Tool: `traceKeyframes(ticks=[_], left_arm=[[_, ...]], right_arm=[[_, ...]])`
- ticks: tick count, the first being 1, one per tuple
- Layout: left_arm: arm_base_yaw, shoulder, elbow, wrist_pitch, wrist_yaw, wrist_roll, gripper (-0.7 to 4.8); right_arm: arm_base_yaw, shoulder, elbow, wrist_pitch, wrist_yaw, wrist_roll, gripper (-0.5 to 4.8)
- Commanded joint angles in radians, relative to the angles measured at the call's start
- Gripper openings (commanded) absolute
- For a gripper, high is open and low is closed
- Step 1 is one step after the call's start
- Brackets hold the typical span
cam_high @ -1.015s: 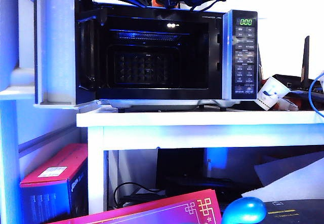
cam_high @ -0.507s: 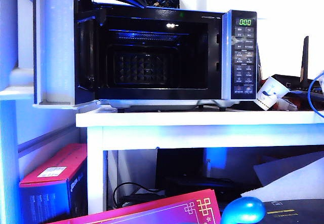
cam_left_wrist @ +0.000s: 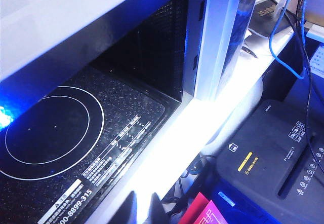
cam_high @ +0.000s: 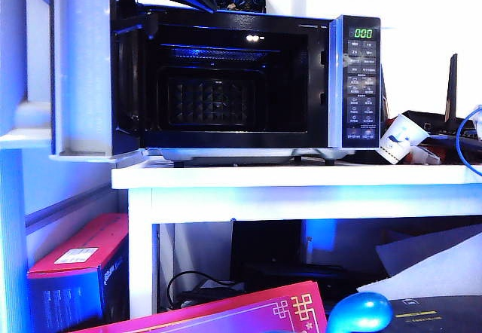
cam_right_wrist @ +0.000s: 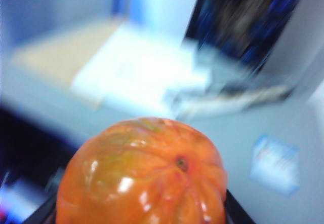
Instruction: Open the microwave door, place the orange inside the microwave, then close the microwave door.
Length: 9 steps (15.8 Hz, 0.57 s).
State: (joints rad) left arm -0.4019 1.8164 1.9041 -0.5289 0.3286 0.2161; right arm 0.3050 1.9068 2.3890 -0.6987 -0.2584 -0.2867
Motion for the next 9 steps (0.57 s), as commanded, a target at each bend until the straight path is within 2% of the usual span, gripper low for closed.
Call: traceKeyframes(ticks=[1,3,5,9], left_arm=[[0.006,0.003,-0.003,0.003,-0.011,-0.006,0.47],[0.006,0.003,-0.003,0.004,-0.011,-0.006,0.47],[0.006,0.003,-0.003,0.004,-0.011,-0.006,0.47],[0.006,0.003,-0.003,0.004,-0.011,-0.006,0.47]], right_arm=[[0.002,-0.004,-0.041,-0.064,-0.108,-0.039,2.74],[0.002,-0.004,-0.123,-0.034,-0.111,-0.039,2.74],[0.002,-0.004,-0.262,0.063,-0.130,-0.034,2.74],[0.002,-0.003,-0.559,0.436,-0.129,0.049,2.74]])
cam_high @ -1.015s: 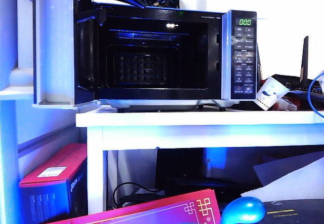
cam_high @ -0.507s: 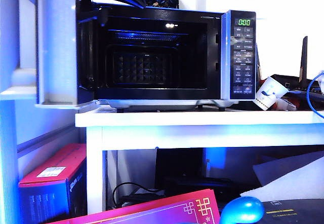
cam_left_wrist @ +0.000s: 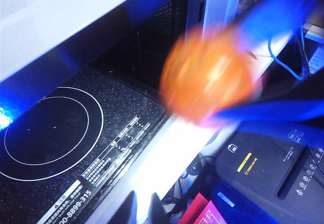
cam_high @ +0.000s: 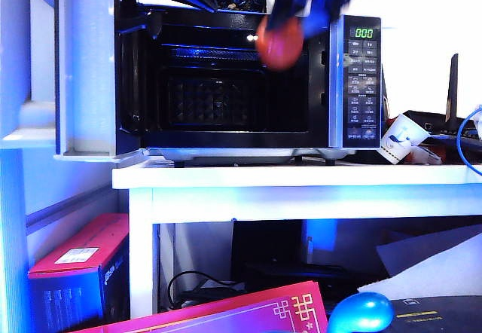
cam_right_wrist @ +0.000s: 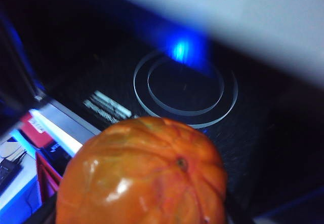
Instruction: Open the microwave door, place the orange inside the microwave, then close the microwave door.
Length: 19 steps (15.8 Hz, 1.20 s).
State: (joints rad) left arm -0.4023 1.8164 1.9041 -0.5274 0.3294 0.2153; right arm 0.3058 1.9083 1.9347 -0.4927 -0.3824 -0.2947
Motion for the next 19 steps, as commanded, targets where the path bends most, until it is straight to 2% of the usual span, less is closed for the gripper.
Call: traceKeyframes(ticks=[1,2,4,9,14,16,17,19], left_arm=[[0.006,0.003,-0.003,0.002,-0.011,-0.006,0.47],[0.006,0.003,-0.003,0.002,-0.011,-0.006,0.47],[0.006,0.003,-0.003,0.002,-0.011,-0.006,0.47],[0.006,0.003,-0.003,0.005,-0.011,-0.006,0.47],[0.006,0.003,-0.003,0.005,-0.011,-0.006,0.47],[0.006,0.003,-0.003,0.005,-0.012,-0.006,0.47],[0.006,0.003,-0.003,0.005,-0.012,-0.005,0.47],[0.006,0.003,-0.004,0.005,-0.012,-0.005,0.47]], right_arm=[[0.003,0.000,-0.212,0.431,-0.001,0.099,2.74],[0.003,0.010,-0.270,0.572,0.010,0.122,2.74],[0.004,0.063,-0.296,0.720,0.013,0.159,2.74],[0.006,0.153,-0.297,0.763,-0.016,0.169,2.74],[0.009,0.259,-0.297,1.106,-0.018,0.169,2.74],[0.026,0.288,-0.297,1.163,-0.016,0.168,2.74],[0.036,0.298,-0.297,1.175,0.001,0.167,2.74],[0.054,0.314,-0.296,1.186,0.144,0.164,2.74]])
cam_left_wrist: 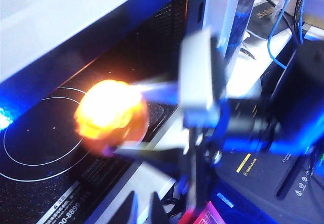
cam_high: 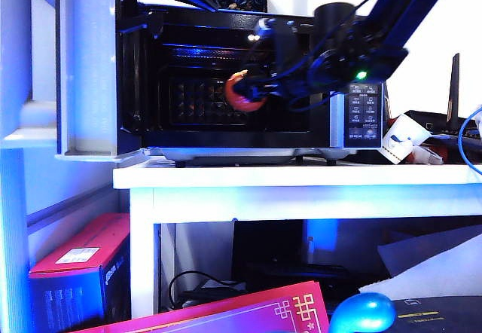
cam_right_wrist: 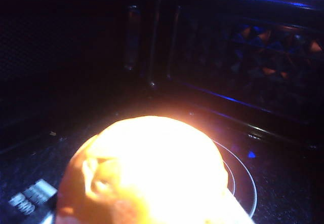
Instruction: Open the microwave door, place the orange inside the microwave, then close the microwave door.
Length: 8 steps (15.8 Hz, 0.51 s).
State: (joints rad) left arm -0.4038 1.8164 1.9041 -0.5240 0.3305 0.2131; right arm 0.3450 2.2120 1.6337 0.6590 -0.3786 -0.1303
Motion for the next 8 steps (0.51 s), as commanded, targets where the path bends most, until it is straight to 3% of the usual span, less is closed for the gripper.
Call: traceKeyframes(ticks=[1,5,8], left_arm=[[0.008,0.003,-0.004,0.002,-0.013,-0.003,0.47],[0.008,0.003,-0.004,0.001,-0.013,-0.003,0.47],[0.008,0.003,-0.004,0.002,-0.013,-0.004,0.48]], right_arm=[[0.019,0.020,0.005,0.031,0.195,0.000,2.74],[0.019,0.048,0.014,0.048,0.201,0.001,2.74],[0.030,0.142,0.205,-0.084,0.196,0.002,2.74]])
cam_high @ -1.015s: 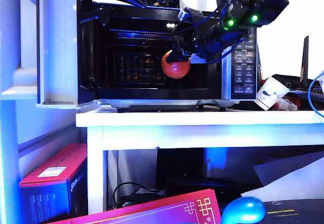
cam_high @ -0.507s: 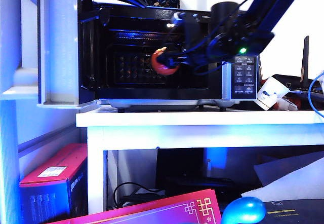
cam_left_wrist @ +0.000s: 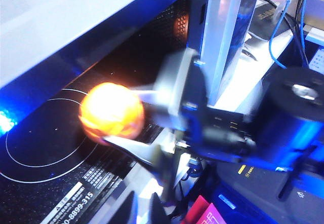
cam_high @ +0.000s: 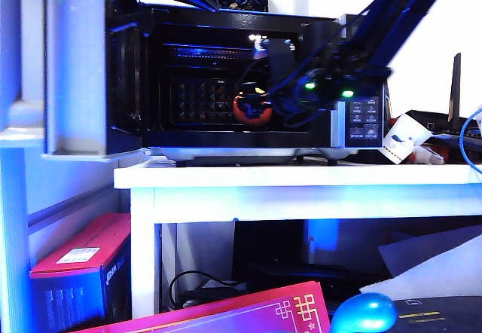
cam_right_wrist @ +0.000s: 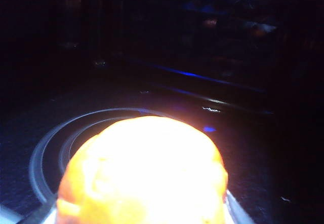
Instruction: Open the microwave door, place the orange inside the microwave, then close the microwave door.
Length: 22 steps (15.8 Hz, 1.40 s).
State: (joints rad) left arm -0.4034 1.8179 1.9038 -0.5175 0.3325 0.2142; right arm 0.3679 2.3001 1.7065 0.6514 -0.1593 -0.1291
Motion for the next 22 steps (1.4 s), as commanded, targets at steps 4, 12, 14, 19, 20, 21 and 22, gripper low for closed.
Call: traceKeyframes(ticks=[4,12,14,19,20,21,22], left_arm=[[0.008,0.001,-0.003,-0.005,-0.018,-0.005,0.47],[0.008,0.001,-0.003,-0.004,-0.018,-0.009,0.48],[0.008,0.001,-0.003,-0.004,-0.016,-0.013,0.48],[0.008,0.001,-0.003,-0.004,-0.014,-0.026,0.48],[0.008,0.001,-0.003,-0.004,-0.014,-0.032,0.48],[0.008,0.001,-0.003,-0.004,-0.014,-0.032,0.48],[0.007,0.001,-0.003,-0.004,-0.014,-0.032,0.48]], right_arm=[[0.024,0.168,0.347,-0.161,-0.026,-0.002,2.74],[0.043,0.028,0.354,-0.439,-0.056,-0.080,2.74],[0.043,0.040,0.353,-0.388,-0.053,-0.082,2.74],[0.043,0.092,0.355,-0.294,-0.048,-0.089,2.74],[0.043,0.101,0.355,-0.283,-0.048,-0.089,2.74],[0.043,0.109,0.355,-0.271,-0.047,-0.088,2.74],[0.043,0.117,0.355,-0.265,-0.044,-0.089,2.74]])
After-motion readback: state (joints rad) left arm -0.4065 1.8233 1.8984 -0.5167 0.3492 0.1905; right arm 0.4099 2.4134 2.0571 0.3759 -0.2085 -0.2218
